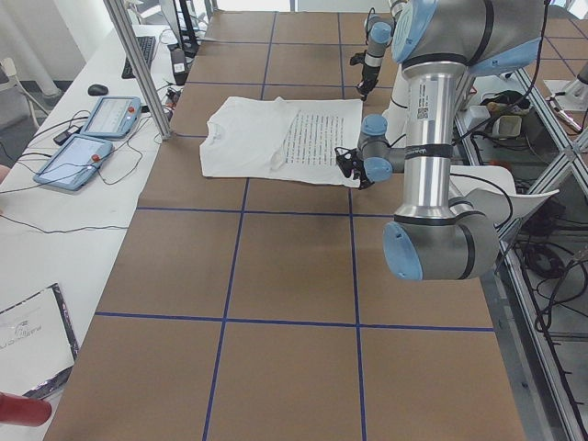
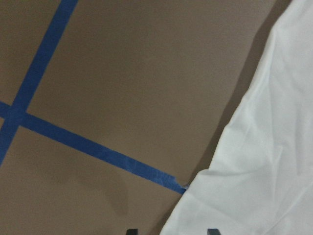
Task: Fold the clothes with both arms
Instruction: 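Position both grippers at the two hem corners nearest the robot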
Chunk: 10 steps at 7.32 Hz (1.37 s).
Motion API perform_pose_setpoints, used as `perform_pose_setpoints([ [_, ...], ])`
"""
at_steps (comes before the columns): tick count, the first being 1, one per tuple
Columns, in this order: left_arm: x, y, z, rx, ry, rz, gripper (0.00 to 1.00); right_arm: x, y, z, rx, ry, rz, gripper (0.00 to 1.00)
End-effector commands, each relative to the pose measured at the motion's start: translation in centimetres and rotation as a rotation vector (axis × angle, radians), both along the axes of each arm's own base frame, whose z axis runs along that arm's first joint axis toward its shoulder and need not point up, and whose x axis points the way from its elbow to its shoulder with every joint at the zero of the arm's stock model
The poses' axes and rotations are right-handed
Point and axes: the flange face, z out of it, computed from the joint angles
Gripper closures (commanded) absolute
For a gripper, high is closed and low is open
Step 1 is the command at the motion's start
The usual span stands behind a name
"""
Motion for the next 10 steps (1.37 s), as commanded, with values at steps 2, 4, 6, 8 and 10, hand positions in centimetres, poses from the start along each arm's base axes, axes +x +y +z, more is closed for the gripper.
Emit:
perform_pose_setpoints([
  [2, 0.80, 0.85, 0.70, -0.020, -0.014, 0.006, 0.51, 0.02, -0.05, 0.01, 0.001, 0.000, 0.000, 1.00],
  [4, 0.99, 0.98, 0.41, -0.019, -0.008, 0.009, 0.57, 0.02, -0.05, 0.01, 0.000, 0.000, 0.001, 1.00],
  [6, 1.07, 1.26, 0.34, -0.030, -0.006, 0.007, 0.72, -0.02, -0.04, -0.06, -0.001, -0.001, 0.001, 1.00],
  [8, 0.94, 1.20, 0.41, -0.030, -0.008, 0.006, 1.00, 0.15, -0.06, -0.27, 0.000, -0.006, 0.000, 1.00],
  [10, 0.82, 1.21, 0.11, -0.033, -0.002, 0.003, 1.00, 0.15, -0.06, -0.28, 0.000, -0.006, 0.000, 1.00],
])
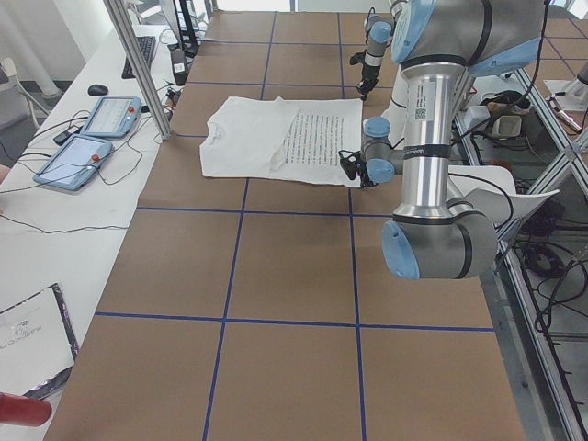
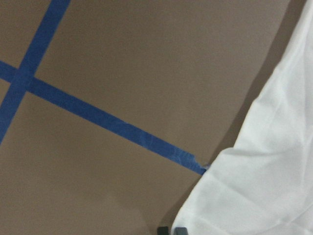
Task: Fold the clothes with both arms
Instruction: 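Position both grippers at the two hem corners nearest the robot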
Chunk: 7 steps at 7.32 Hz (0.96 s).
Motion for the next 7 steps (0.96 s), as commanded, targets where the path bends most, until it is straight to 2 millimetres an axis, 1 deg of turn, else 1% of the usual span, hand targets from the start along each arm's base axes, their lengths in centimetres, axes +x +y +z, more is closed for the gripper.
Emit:
perform_pose_setpoints([
  [1, -0.2, -0.1, -0.5, -0.010, 0.011, -0.010, 1.00, 0.1, -0.1, 0.0, -0.001, 0.001, 0.002, 1.00],
  [2, -0.8, 0.1, -1.6, -0.020, 0.032, -0.017, 1.00, 0.1, -0.1, 0.0, 0.000, -0.001, 0.003, 1.00],
  [3, -1.6, 0.2, -3.1, -0.038, 0.064, -0.030, 1.00, 0.3, -0.2, -0.5, -0.002, -0.010, 0.002, 1.00],
  [4, -2.5, 1.1, -4.9, -0.050, 0.082, -0.020, 1.00, 1.1, -0.1, -0.8, -0.004, -0.017, 0.001, 1.00],
  [6, -5.4, 1.6, -8.8, -0.065, 0.101, -0.022, 1.00, 2.5, -0.2, -1.3, -0.005, -0.025, -0.002, 1.00],
  [7, -6.4, 1.6, -10.3, -0.065, 0.132, -0.022, 1.00, 3.2, -0.3, -1.7, -0.008, -0.032, -0.003, 1.00],
])
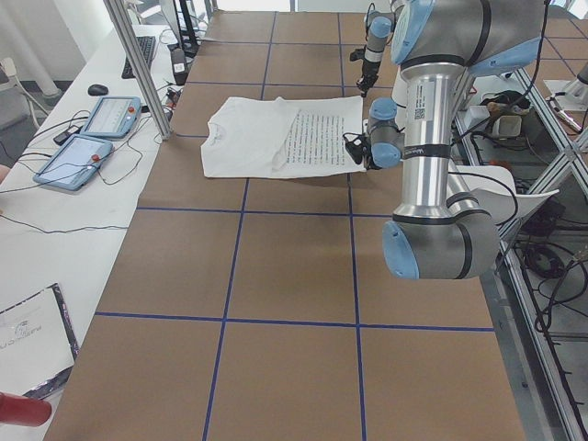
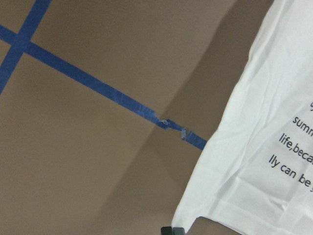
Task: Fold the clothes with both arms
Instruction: 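Position both grippers at the two hem corners nearest the robot, then grasp the hem corners with both grippers and lift them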
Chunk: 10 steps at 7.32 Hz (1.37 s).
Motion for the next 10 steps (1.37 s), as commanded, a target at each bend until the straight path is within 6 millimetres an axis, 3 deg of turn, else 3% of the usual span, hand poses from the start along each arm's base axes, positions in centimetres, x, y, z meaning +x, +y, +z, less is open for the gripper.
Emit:
perform_pose_setpoints([
  [1, -1.7, 0.1, -2.2, -0.005, 0.035, -0.002, 1.00, 1.2, -0.1, -0.4, -0.002, -0.006, 0.000, 1.00],
  [2, -1.5, 0.1, -2.6, -0.004, 0.046, 0.000, 1.00, 1.2, -0.2, -0.6, -0.001, -0.011, 0.001, 1.00],
  [3, -3.1, -0.9, -3.5, 0.000, 0.068, -0.021, 1.00, 1.5, -0.6, -1.1, 0.001, -0.023, 0.014, 1.00],
  [4, -2.6, -1.9, -3.0, 0.002, 0.053, -0.035, 1.00, 2.7, -2.2, -2.1, 0.008, -0.040, 0.039, 1.00],
  [6, -3.8, -4.1, -4.5, 0.050, 0.089, -0.070, 1.00, 6.0, -7.9, -4.0, 0.033, -0.068, 0.098, 1.00],
  [8, -6.1, -9.8, -6.5, 0.132, 0.131, -0.128, 1.00, 10.9, -13.4, -5.7, -0.038, -0.119, 0.116, 1.00],
  [9, -7.0, -13.1, -7.1, 0.196, 0.134, -0.150, 1.00, 12.1, -15.2, -6.1, -0.034, -0.132, 0.124, 1.00],
  [10, -7.5, -16.3, -6.5, 0.215, 0.111, -0.177, 1.00, 12.8, -17.1, -6.2, 0.007, -0.132, 0.121, 1.00],
])
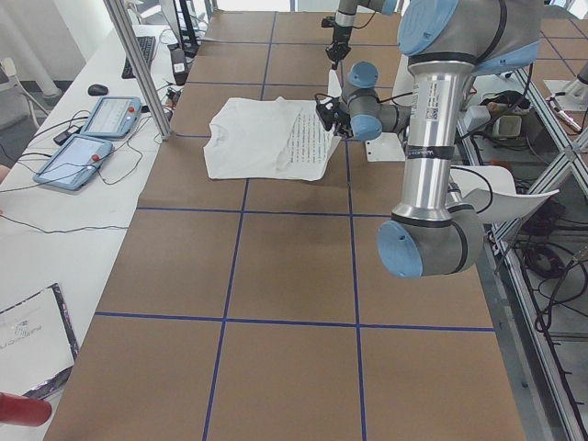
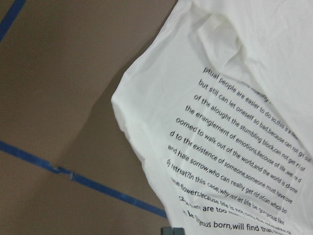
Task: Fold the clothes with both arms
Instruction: 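Grasp the hem corners with both grippers and lift them, then carry the hem with both grippers toward the collar, folding the shirt in half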
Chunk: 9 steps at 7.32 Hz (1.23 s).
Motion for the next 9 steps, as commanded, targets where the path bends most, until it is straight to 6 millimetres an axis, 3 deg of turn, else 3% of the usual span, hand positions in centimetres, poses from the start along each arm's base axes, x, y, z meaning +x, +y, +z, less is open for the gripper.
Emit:
perform_pose_setpoints([
  [1, -0.4, -7.3, -0.3, 0.057, -0.022, -0.070, 1.00, 0.9, -4.5, -0.4, 0.037, 0.018, 0.011, 1.00],
  [3, 0.3, -12.3, 0.2, 0.098, -0.070, -0.115, 1.00, -2.1, -9.8, -4.6, 0.097, 0.107, -0.005, 1.00],
  [4, -0.7, -14.1, 0.9, 0.115, -0.093, -0.139, 1.00, -2.2, -12.1, -3.7, 0.109, 0.145, -0.004, 1.00],
  [6, -0.5, -17.6, 1.9, 0.154, -0.138, -0.155, 1.00, -1.1, -17.5, -2.7, 0.101, 0.162, -0.033, 1.00],
  [9, 0.8, -23.4, 1.5, 0.157, -0.146, -0.208, 1.00, -1.3, -24.1, -2.4, 0.130, 0.219, -0.021, 1.00],
])
